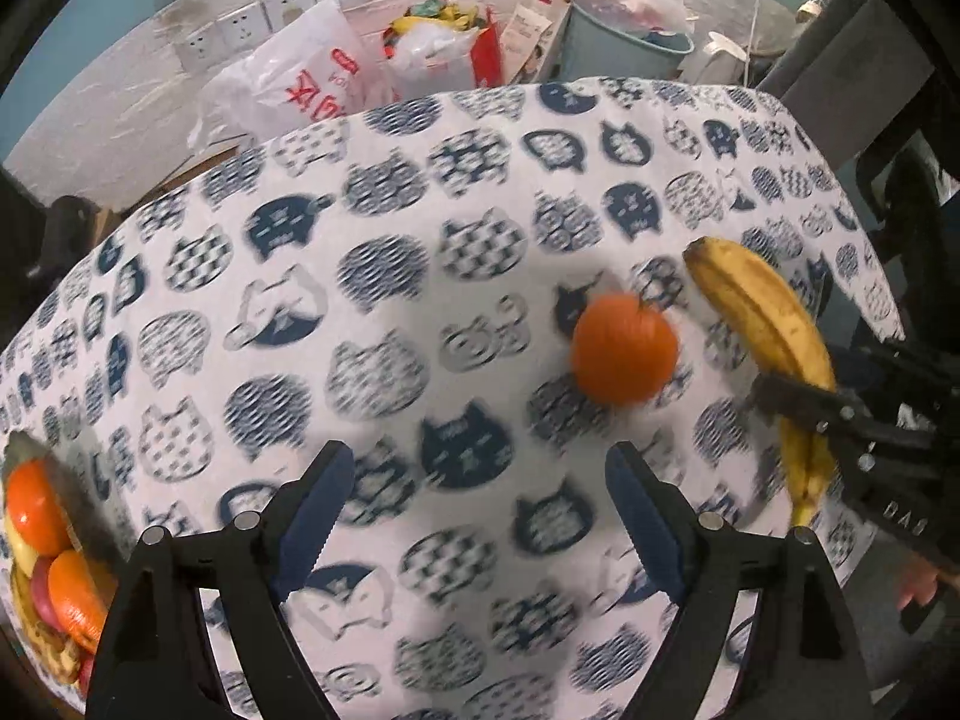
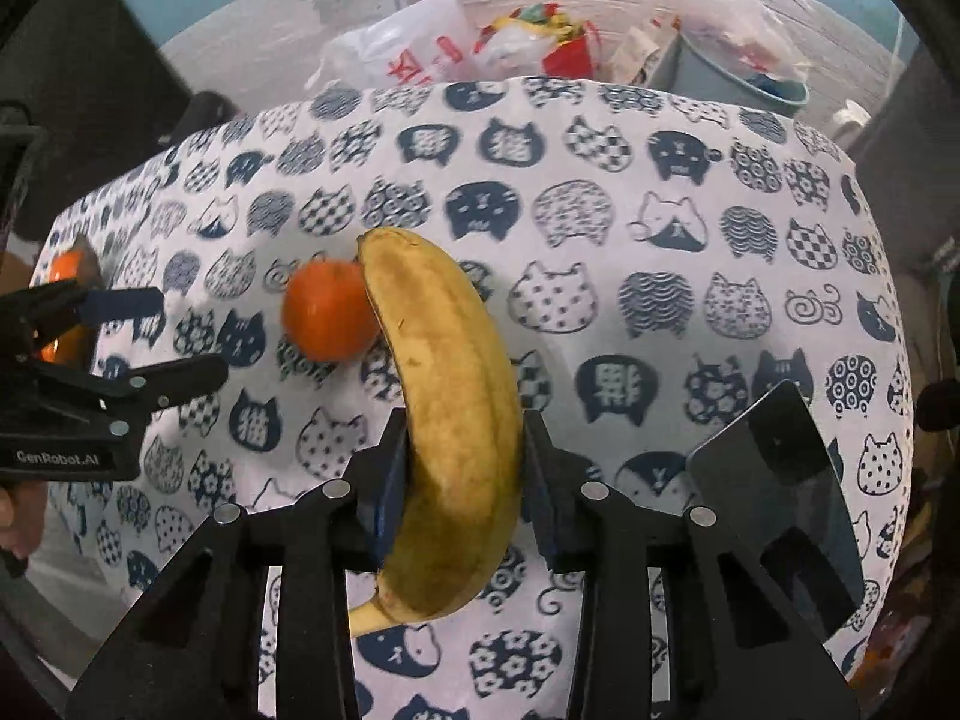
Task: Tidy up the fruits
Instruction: 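Grasp the yellow banana with the right tool while the left tool grasps the tangerine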
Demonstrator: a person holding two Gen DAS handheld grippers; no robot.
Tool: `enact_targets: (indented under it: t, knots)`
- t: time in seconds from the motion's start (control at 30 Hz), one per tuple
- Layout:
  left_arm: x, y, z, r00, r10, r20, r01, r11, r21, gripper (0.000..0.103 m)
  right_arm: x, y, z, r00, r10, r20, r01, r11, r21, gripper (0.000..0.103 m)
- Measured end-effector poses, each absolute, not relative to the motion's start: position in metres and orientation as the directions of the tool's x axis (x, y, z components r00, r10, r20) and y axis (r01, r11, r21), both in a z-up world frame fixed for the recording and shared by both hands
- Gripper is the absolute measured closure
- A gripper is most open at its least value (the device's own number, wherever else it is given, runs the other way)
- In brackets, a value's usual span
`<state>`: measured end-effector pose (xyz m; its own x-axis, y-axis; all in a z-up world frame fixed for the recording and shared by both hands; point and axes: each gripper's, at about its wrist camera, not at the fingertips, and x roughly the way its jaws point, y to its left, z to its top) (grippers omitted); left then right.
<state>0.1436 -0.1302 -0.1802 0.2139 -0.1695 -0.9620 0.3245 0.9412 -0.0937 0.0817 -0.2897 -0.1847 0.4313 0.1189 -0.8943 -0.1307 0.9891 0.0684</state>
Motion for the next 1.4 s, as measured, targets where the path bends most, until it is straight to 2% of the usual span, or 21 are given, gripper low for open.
enact_targets:
  t: [0.43, 0.8, 0.87, 0.93, 0.97, 1.3, 1.37, 1.4]
  knots:
    - [0.158, -0.209, -0.196, 0.178, -0.263, -0.948, 0.391, 0.903, -0.177, 0.013, 0.095, -0.329, -0.193, 0.447, 0.104, -0.889, -0.034, 0.994, 0.100, 0.068]
    - [0.136, -0.209, -0.211, 0.165, -0.263, -0.951, 0.403, 0.898, -0.178, 0.013, 0.093, -0.346, -0.193, 0.445, 0.103, -0.890, -0.011, 0.994, 0.109, 0.068]
    - [0.136, -0.208, -0.214, 0.153, -0.283, -0.947, 0.400, 0.894, -0.203, 0.017, 0.093, -0.348, -0.194, 0.444, 0.102, -0.890, -0.002, 0.994, 0.113, 0.068]
    - [0.136, -0.209, -0.214, 0.136, -0.312, -0.940, 0.402, 0.885, -0.235, 0.028, 0.093, -0.349, -0.194, 0.446, 0.101, -0.889, 0.003, 0.993, 0.115, 0.068]
    - [0.136, -0.210, -0.214, 0.129, -0.317, -0.940, 0.406, 0.881, -0.242, 0.031, 0.093, -0.350, -0.193, 0.447, 0.102, -0.889, 0.004, 0.993, 0.116, 0.068]
    - [0.121, -0.210, -0.215, 0.108, -0.325, -0.939, 0.413, 0.874, -0.255, 0.032, 0.092, -0.350, -0.195, 0.438, 0.098, -0.893, 0.012, 0.993, 0.115, 0.068]
    - [0.123, -0.210, -0.215, 0.105, -0.333, -0.937, 0.419, 0.869, -0.262, 0.038, 0.092, -0.348, -0.194, 0.439, 0.102, -0.892, 0.005, 0.993, 0.116, 0.068]
    - [0.122, -0.212, -0.215, 0.100, -0.343, -0.934, 0.422, 0.864, -0.273, 0.046, 0.092, -0.347, -0.194, 0.440, 0.103, -0.892, 0.001, 0.993, 0.115, 0.068]
